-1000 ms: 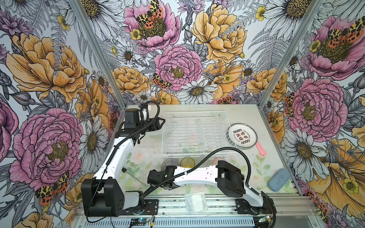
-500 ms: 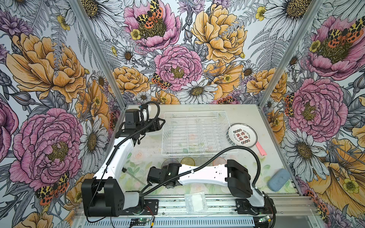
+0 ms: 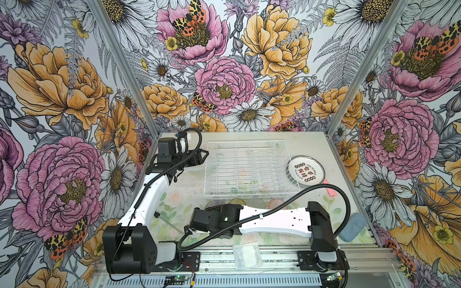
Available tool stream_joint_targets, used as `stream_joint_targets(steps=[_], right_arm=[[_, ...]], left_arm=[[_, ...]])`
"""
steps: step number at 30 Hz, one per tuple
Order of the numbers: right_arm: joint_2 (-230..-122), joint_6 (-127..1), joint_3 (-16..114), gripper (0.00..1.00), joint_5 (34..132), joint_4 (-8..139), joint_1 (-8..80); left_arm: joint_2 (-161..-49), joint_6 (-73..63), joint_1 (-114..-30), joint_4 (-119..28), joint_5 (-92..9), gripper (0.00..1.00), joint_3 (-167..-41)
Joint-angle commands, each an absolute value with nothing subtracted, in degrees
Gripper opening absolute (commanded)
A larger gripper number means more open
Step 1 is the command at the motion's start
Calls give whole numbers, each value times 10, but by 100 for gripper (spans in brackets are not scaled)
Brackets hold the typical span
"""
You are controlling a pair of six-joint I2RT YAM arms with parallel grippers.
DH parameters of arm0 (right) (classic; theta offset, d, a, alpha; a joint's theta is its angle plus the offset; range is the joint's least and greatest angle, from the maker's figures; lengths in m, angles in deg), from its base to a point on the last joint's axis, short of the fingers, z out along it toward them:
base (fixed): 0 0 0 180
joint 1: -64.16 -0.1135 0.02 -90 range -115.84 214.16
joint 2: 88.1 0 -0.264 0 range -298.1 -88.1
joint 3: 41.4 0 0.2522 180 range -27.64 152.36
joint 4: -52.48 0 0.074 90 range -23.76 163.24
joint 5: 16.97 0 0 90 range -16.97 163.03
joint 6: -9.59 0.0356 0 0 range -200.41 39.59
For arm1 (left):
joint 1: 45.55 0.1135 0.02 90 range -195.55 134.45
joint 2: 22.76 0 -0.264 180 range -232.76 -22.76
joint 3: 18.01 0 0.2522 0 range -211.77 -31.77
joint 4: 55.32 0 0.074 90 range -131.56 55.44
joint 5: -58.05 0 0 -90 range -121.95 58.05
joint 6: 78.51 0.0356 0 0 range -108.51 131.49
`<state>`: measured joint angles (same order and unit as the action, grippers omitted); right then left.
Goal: Unload the mixed dishes from the dish rack
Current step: 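Open the right gripper and move it over the plate stack while the left withdraws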
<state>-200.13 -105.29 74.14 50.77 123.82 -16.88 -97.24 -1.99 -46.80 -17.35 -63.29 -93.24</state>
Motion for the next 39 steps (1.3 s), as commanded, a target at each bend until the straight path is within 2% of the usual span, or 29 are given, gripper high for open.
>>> stream_joint_targets(steps=[1, 8, 12, 22, 31, 37, 39], right_arm=[[-1948, -1037, 727, 65, 507, 1222, -163], [-1833, -995, 655, 65, 474, 1157, -108], [-1753, -953, 597, 71, 465, 1106, -54], [-1578, -803, 451, 76, 467, 1039, 180], [-1474, -716, 354, 79, 497, 980, 362], [-1443, -689, 316, 81, 526, 965, 432], [-1446, -685, 307, 81, 540, 961, 446]], left_arm=[[-963, -17, -462, -173, -622, 77, -930], [-943, -13, -462, -179, -576, 77, -914], [-926, -16, -462, -204, -544, 77, -892], [-873, -25, -460, -313, -462, 77, -798], [-838, -33, -460, -377, -442, 78, -750], [-790, -26, -459, -410, -413, 98, -714], [-775, -20, -460, -417, -399, 99, -702]])
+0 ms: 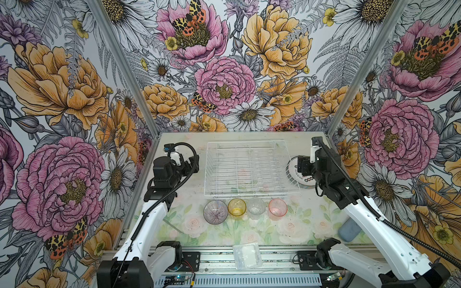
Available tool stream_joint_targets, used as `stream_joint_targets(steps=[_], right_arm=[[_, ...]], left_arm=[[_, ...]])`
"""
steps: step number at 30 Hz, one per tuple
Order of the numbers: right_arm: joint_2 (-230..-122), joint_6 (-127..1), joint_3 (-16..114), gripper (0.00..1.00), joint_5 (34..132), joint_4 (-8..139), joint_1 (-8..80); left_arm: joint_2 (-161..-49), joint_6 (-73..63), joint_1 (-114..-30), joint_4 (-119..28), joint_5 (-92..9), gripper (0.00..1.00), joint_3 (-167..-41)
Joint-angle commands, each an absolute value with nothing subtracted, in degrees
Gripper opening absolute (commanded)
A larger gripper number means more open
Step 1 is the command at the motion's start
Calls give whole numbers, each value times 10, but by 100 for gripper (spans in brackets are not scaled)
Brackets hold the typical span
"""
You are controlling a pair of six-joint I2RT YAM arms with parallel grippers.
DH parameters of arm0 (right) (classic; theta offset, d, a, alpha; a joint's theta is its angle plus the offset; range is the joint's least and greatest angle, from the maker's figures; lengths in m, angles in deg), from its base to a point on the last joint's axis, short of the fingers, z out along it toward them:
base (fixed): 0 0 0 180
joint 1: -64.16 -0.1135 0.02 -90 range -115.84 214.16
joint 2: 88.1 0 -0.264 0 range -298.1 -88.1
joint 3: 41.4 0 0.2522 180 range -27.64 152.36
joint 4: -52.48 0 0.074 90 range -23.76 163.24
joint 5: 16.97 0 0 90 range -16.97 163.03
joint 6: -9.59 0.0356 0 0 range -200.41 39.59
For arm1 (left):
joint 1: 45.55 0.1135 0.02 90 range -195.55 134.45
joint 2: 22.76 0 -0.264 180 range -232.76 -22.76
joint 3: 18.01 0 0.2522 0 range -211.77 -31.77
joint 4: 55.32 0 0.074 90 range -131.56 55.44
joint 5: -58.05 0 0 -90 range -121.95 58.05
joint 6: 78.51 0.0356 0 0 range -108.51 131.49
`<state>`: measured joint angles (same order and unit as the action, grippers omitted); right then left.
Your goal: Unload the mixed dishes from the dish rack
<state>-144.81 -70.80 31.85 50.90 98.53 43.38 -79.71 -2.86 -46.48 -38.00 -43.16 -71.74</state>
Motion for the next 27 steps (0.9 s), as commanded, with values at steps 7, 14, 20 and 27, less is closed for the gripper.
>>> stream_joint_targets(steps=[7, 14, 20, 27], right_arm=[[-1446, -684, 278, 81, 542, 940, 463], [-1435, -690, 239, 82, 537, 909, 494], [-1438, -690, 206, 82, 538, 869, 514], [-1464, -693, 171, 83, 517, 790, 536]], left_arm=[[-733, 10, -460, -454, -325, 99, -645], [-748, 72, -460, -688, -324, 99, -494], [-858, 134, -457, -921, -284, 99, -416], [-1096, 151, -463, -1113, -316, 99, -441]])
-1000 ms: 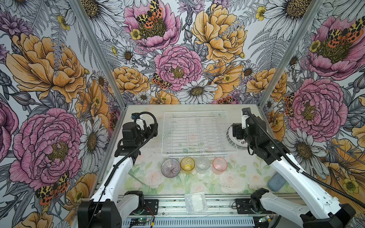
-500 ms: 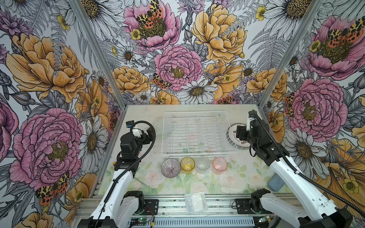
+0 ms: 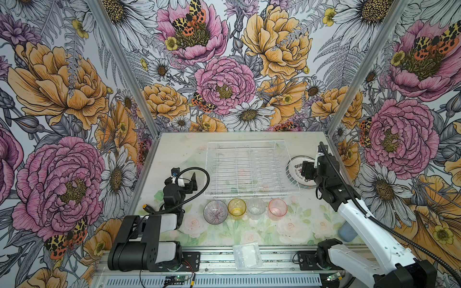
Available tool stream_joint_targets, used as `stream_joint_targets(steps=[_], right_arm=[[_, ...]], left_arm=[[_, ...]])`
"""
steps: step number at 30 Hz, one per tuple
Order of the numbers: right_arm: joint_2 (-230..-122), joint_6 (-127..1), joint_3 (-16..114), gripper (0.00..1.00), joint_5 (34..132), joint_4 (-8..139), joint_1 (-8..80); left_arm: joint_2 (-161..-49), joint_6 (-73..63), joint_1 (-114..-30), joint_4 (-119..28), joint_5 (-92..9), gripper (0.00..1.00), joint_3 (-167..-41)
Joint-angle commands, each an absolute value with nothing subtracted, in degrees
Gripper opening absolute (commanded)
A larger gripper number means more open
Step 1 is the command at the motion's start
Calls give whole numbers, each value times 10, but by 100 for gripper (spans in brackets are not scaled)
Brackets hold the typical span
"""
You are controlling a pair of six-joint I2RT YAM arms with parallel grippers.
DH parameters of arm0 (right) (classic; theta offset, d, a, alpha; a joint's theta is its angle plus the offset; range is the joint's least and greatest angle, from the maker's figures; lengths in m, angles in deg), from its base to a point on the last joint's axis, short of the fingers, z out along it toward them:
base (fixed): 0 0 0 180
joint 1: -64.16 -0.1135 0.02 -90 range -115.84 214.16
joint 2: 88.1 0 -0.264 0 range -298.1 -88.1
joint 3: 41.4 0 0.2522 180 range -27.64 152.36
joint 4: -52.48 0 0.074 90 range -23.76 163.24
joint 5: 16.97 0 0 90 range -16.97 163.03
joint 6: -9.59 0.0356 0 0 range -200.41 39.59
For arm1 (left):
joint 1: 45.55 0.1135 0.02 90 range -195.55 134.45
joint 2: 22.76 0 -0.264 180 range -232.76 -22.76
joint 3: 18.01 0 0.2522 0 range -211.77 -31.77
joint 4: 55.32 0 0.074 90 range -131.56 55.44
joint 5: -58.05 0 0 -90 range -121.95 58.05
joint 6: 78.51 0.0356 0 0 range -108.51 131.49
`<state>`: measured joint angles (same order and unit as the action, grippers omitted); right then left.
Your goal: Unload the mixed dishes from the dish rack
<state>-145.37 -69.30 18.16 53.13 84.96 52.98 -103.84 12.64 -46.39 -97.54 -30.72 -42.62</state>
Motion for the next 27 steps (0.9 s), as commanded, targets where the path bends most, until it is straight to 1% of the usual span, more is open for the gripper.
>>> stream_joint_targets(steps=[1, 2, 4, 6, 7, 9, 13, 16, 20, 23, 24, 25, 27], right_arm=[[-1467, -696, 167, 83, 516, 779, 539], [-1472, -699, 160, 83, 513, 763, 541], [-1481, -705, 142, 84, 504, 726, 545], [-1490, -713, 114, 84, 496, 670, 550], [-1494, -718, 99, 84, 491, 644, 551], [-1505, -724, 60, 86, 477, 574, 556], [-1540, -750, -20, 87, 479, 409, 566], [-1591, -759, -72, 88, 491, 271, 577], [-1688, -781, -89, 88, 508, 144, 588], [-1739, -785, -78, 89, 537, 115, 594], [-1727, -773, -68, 89, 555, 157, 604], [-1729, -766, -63, 89, 569, 164, 614], [-1769, -751, -54, 90, 627, 143, 644]], left_arm=[[-1129, 157, -466, -1147, -319, 99, -443], [-1148, 161, -473, -1176, -303, 99, -441], [-1113, 160, -473, -1117, -293, 99, -443], [-1123, 178, -487, -1099, -293, 99, -461], [-1120, 179, -493, -1100, -274, 99, -458], [-1123, 180, -492, -1127, -285, 99, -445], [-1143, 192, -506, -1199, -265, 99, -420], [-1146, 193, -508, -1210, -265, 99, -415], [-1147, 194, -508, -1212, -265, 99, -415], [-1145, 192, -507, -1205, -267, 99, -418], [-1142, 192, -504, -1198, -272, 99, -421], [-1140, 189, -501, -1186, -280, 99, -424], [-1126, 177, -479, -1137, -319, 99, -443]])
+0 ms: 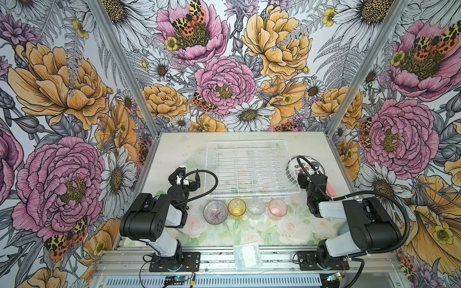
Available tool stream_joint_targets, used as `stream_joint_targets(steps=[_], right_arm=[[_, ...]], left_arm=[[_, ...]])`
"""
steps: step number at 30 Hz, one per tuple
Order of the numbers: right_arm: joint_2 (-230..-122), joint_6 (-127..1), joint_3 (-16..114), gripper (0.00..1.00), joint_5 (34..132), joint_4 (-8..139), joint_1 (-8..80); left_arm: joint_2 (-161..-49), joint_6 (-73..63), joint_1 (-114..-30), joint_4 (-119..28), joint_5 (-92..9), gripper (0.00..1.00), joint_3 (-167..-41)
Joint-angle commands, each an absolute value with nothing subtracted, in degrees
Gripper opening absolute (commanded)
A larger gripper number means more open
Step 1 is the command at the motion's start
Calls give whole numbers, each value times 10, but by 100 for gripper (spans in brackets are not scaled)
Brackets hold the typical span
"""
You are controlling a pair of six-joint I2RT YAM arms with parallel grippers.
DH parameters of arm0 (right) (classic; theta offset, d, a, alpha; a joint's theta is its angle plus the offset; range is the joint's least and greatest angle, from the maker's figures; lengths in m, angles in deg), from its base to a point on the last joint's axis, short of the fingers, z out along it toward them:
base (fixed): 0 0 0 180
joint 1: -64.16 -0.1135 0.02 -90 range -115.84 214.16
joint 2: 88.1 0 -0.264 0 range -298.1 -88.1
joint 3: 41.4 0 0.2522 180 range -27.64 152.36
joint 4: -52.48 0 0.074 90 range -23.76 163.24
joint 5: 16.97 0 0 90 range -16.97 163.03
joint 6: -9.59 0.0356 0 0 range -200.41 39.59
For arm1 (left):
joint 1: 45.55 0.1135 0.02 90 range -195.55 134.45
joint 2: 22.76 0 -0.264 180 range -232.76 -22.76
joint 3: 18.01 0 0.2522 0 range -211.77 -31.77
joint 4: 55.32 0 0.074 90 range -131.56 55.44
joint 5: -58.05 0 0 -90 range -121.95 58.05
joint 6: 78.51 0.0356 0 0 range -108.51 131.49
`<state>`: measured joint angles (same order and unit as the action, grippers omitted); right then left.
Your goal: Unload the mixed dishes from the dish rack
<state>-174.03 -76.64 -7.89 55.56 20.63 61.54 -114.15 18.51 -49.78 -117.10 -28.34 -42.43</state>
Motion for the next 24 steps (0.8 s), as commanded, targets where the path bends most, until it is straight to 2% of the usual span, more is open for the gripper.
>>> stream_joint_targets(steps=[1, 4, 5, 12, 18, 24], right_arm=[[-1768, -747, -62, 92, 638, 132, 649], [-1760, -737, -63, 93, 643, 145, 656], [-1763, -740, -65, 98, 644, 133, 656], [-1761, -742, -63, 99, 647, 141, 654], [-1762, -744, -64, 100, 647, 140, 655], [-1764, -744, -63, 99, 647, 136, 654]], left_arm=[[-1120, 170, -469, -1103, -339, 99, -458], [-1117, 146, -435, -999, -397, 99, -511], [-1116, 140, -427, -982, -412, 99, -520], [-1122, 127, -406, -1004, -456, 99, -513], [-1117, 167, -462, -1075, -355, 99, -470], [-1115, 142, -467, -957, -273, 99, -531]])
